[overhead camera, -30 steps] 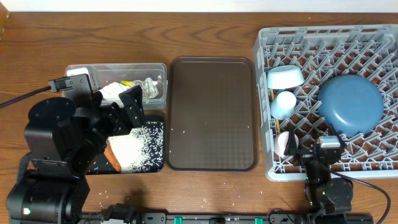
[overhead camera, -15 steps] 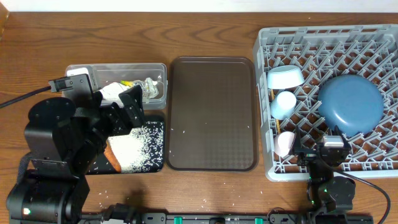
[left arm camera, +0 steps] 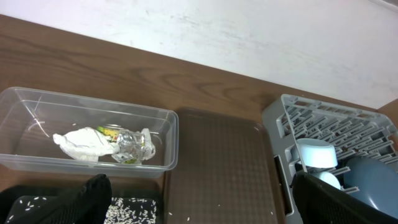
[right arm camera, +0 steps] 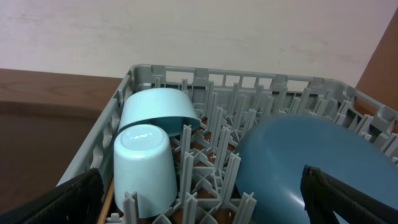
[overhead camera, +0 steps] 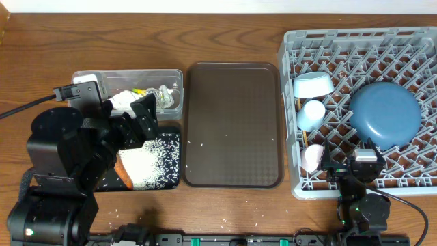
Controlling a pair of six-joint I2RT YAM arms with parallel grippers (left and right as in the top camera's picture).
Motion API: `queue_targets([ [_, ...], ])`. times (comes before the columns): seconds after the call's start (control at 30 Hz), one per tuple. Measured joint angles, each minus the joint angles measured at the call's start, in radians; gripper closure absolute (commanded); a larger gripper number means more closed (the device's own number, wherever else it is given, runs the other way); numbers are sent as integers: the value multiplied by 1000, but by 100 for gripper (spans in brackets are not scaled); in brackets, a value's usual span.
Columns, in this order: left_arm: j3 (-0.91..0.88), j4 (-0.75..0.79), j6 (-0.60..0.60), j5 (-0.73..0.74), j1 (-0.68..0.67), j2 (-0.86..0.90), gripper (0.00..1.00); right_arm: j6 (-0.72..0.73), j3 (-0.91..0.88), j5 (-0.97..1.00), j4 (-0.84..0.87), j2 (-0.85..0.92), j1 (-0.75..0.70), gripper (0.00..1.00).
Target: Sort waste into correct bins and load items into the dishwasher rack
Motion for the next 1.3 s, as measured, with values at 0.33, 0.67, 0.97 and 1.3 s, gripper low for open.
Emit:
queue_targets([
  [0.33,0,0,0,0,0,0,5,0,0,0,0,0,0,1],
  [0.67,0,0,0,0,0,0,5,0,0,0,0,0,0,1],
  [0.97,-4,-1,0,0,0,-15,5,0,0,0,0,0,0,1],
  [1.3,-32,-7,0,-1,0,-250,5,0,0,0,0,0,0,1],
])
